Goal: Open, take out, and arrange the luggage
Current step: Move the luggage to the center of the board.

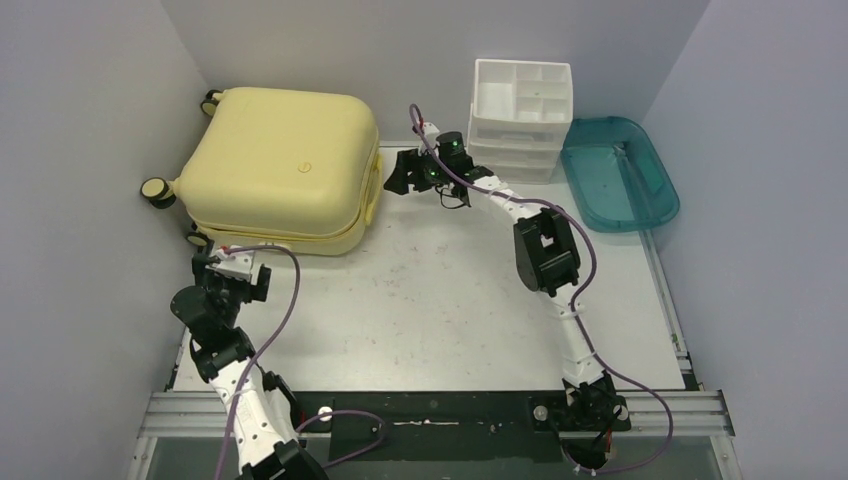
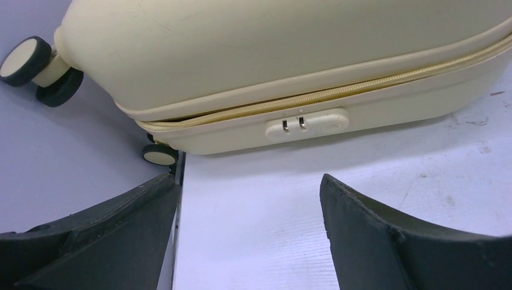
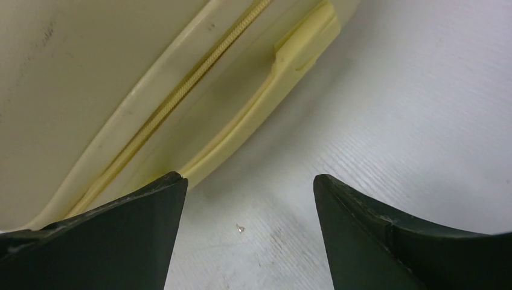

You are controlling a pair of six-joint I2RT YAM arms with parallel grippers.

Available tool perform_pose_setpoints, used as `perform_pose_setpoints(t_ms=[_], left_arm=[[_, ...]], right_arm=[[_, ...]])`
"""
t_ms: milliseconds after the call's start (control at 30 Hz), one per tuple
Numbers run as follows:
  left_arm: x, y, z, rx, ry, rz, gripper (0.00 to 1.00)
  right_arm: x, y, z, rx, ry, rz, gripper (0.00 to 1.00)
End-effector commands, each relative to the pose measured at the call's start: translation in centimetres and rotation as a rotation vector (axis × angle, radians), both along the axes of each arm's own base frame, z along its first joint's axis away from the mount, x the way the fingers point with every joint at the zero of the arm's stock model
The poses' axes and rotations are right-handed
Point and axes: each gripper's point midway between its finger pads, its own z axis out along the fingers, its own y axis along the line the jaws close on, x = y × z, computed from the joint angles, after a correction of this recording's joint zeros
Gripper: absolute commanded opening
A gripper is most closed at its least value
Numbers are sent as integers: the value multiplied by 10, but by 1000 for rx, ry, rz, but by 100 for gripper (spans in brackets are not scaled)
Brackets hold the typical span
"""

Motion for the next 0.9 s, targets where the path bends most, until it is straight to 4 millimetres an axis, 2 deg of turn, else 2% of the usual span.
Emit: perform_pose_setpoints(t_ms=[0, 200, 500, 867], left_arm=[[-1, -4, 5, -37, -24, -31, 84], [-3, -3, -1, -50, -16, -37, 84], [-4, -5, -3, -54, -14, -48, 84], [-8, -5, -3, -56, -11, -55, 83]], right_arm=[[17, 21, 67, 229, -68, 42, 79], [19, 37, 38, 269, -8, 71, 78], [11, 55, 30, 279, 3, 101, 77], [5, 74, -10, 222, 31, 88, 73]])
